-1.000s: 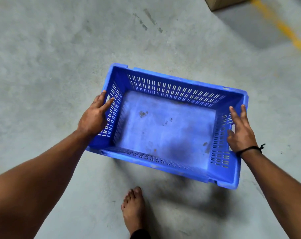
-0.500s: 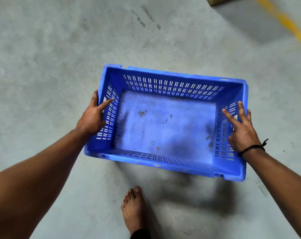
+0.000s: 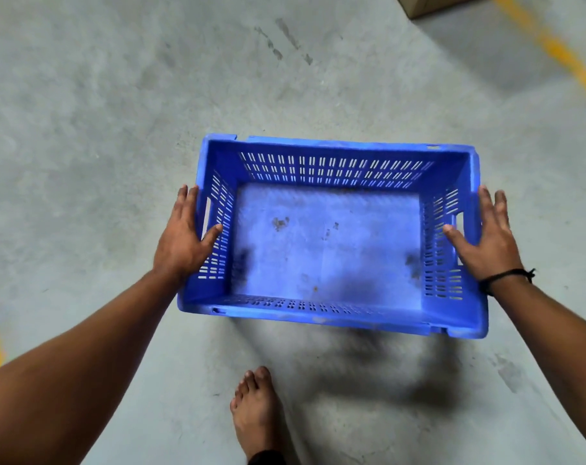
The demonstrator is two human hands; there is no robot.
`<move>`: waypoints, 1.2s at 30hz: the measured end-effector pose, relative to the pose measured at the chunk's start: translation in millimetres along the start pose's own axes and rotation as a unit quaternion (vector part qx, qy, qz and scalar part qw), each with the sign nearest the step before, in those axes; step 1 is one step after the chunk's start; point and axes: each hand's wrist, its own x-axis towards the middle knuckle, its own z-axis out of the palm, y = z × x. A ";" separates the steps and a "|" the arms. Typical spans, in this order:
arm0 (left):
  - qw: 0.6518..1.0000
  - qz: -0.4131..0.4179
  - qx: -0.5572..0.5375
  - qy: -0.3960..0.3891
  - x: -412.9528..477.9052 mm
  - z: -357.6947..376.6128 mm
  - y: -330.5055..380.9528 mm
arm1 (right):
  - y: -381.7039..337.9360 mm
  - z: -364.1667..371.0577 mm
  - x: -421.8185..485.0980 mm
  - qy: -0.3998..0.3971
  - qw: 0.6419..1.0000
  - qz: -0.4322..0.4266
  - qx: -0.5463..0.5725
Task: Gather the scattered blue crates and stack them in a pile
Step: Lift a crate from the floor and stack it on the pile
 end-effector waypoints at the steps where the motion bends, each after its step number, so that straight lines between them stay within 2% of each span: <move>1: 0.999 -0.022 -0.036 0.004 -0.3 0.8 -0.3 | -1.3 -0.6 -1.0 -0.001 0.999 0.040 0.023; 4: 0.997 -0.060 -0.041 -0.011 -4.4 7.2 2.1 | -2.9 4.2 -6.6 -0.044 0.995 0.089 0.011; 7: 0.996 -0.086 -0.038 -0.003 -5.2 11.1 4.5 | -1.3 7.5 -5.1 -0.037 0.994 0.100 -0.021; 14: 0.995 -0.087 -0.042 -0.016 -9.6 1.3 12.5 | -1.3 1.8 -5.7 -0.038 0.992 0.120 -0.018; 18: 0.996 -0.075 -0.042 -0.025 -14.7 -24.6 38.1 | -10.4 -29.6 -13.3 -0.019 0.990 0.140 -0.008; 22: 0.998 -0.043 -0.032 -0.030 -15.2 -74.2 88.0 | -40.3 -93.4 -30.9 0.002 0.986 0.168 0.003; 27: 0.999 0.020 -0.024 -0.042 -22.2 -156.7 181.9 | -77.1 -209.9 -72.7 0.054 0.977 0.204 -0.007; 32: 0.991 0.111 -0.015 -0.079 -47.9 -247.3 294.8 | -115.9 -345.9 -152.6 0.106 0.961 0.255 0.019; 36: 0.974 0.201 -0.003 -0.101 -81.3 -300.9 399.8 | -120.4 -448.7 -234.9 0.173 0.935 0.305 0.041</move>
